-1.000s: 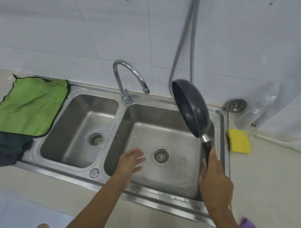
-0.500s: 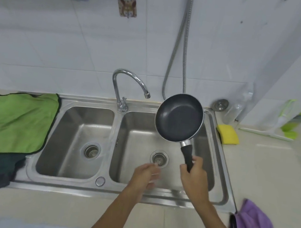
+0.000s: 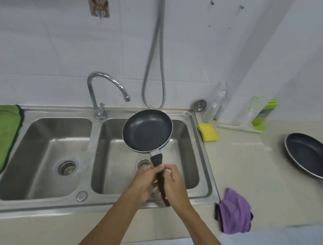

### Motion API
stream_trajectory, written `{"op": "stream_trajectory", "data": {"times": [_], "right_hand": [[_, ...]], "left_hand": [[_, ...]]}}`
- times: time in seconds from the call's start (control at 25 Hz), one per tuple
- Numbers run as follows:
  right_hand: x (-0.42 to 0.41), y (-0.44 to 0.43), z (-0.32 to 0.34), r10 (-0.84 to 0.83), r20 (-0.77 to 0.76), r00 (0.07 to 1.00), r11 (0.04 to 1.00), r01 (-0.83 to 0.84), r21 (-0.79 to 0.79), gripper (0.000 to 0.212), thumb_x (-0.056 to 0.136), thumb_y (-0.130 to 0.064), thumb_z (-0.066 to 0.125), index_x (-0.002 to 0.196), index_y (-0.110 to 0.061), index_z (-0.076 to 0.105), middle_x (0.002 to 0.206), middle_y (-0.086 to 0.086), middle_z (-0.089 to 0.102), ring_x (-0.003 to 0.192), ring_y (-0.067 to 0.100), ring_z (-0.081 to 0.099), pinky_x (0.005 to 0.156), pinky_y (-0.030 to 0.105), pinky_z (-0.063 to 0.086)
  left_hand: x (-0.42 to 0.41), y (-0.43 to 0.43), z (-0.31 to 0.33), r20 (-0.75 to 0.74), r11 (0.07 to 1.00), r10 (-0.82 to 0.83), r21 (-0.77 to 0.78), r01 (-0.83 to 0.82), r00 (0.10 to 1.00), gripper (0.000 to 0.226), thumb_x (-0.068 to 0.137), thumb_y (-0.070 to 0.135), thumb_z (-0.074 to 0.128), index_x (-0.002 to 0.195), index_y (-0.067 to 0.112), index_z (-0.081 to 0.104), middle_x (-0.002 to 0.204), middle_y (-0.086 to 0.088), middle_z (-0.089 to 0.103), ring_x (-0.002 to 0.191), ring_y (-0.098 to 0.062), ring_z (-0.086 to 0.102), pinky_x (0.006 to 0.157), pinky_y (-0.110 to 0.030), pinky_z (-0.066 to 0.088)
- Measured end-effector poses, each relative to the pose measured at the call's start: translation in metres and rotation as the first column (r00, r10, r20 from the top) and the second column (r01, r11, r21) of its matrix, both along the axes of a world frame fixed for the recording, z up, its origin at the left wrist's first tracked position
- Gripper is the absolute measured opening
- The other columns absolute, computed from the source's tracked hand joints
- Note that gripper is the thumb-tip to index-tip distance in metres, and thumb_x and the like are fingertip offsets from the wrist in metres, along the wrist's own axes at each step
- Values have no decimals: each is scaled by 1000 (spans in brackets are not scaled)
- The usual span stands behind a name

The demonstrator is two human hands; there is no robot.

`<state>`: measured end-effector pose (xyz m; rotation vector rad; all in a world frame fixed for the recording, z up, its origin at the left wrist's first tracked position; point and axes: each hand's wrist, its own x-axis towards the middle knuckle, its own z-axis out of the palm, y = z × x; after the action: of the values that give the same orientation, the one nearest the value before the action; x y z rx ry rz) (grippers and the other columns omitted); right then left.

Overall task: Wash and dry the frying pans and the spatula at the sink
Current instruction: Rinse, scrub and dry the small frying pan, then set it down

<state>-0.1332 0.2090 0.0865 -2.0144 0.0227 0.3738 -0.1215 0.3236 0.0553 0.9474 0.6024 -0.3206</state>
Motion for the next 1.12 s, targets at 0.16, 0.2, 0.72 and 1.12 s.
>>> {"op": "stream_trajectory", "data": {"times": [0.16, 0.2, 0.72, 1.12], "right_hand": [[22, -54, 0, 190, 124, 974, 969, -165, -184, 40, 105, -47, 42, 144, -39, 40, 116, -5, 72, 102, 18, 69, 89, 36, 53], [30, -77, -3, 218, 160, 963, 946, -168, -276, 46, 105, -46, 43, 149, -33, 39, 123, -5, 69, 107, 20, 67, 91, 35, 51], [12, -306, -127, 615, 103, 782, 480, -268, -835, 84, 90, -75, 45, 157, -26, 36, 167, 17, 21, 148, 49, 26, 113, 63, 34], [93, -245, -107, 422, 380, 823, 868, -245, -432, 41, 109, -31, 41, 146, -20, 54, 156, -2, 42, 137, 18, 50, 110, 33, 45]], "left_hand": [[23, -18, 0, 25, 994, 108, 30, -109, 994, 23, 101, 4, 57, 122, -5, 61, 105, -15, 74, 89, -22, 74, 79, -35, 59], [28, -21, -3, 22, 992, 113, 57, -114, 993, 25, 102, 4, 56, 125, -5, 59, 106, -12, 75, 89, -18, 74, 78, -32, 58], [42, -132, -50, -100, 902, 131, 426, -77, 986, 13, 104, 16, 54, 94, 10, 49, 68, -2, 43, 45, -9, 35, 37, -21, 32], [25, -114, -31, -151, 756, 110, 655, 16, 982, 23, 97, 28, 66, 90, 10, 54, 65, -3, 54, 44, -14, 44, 40, -26, 37]]}}
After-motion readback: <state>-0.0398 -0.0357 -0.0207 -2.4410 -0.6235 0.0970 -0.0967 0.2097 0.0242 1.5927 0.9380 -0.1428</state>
